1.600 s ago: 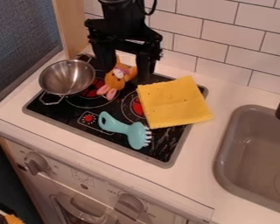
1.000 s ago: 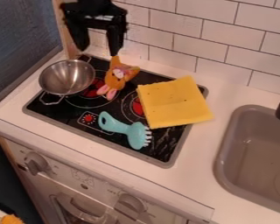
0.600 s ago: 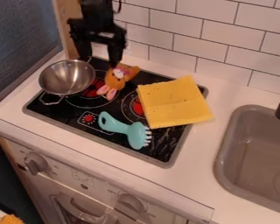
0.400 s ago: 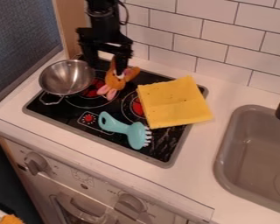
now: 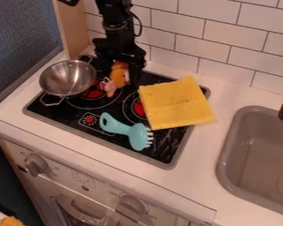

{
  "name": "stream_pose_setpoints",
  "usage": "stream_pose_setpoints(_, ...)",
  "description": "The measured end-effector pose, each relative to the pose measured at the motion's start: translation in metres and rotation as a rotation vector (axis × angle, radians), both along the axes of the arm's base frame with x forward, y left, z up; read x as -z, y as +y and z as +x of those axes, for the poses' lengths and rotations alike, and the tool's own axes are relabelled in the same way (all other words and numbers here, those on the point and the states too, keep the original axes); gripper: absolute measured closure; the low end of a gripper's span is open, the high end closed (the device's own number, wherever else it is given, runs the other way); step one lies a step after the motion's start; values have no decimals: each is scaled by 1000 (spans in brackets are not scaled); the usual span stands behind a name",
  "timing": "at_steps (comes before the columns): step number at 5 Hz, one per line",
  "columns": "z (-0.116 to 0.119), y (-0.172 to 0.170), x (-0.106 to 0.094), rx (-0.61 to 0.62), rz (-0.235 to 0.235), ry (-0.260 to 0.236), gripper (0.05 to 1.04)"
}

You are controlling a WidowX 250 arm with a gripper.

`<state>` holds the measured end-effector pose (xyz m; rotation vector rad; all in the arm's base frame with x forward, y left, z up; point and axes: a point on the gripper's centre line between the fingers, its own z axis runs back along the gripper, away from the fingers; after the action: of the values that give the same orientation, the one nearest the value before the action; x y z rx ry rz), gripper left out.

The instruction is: Put a rabbit toy inside of a silver bowl

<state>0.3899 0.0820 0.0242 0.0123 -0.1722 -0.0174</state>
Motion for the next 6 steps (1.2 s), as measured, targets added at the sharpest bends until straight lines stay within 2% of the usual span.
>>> stream_pose_setpoints(1,3,-2,7,14,-5,0,178)
stream_pose_setpoints(2,4,-1,8,20,0,-1,410)
stream_pose_setpoints(3,4,-1,8,19,-13,-3,503)
stream_pose_setpoints(4,2,-2,8,16,-22,0,505)
stream_pose_setpoints(5,-4,-1,-2,10,-46,-34,505)
stream_pose_setpoints(6,-8,0,-29,7,-35,-74,505)
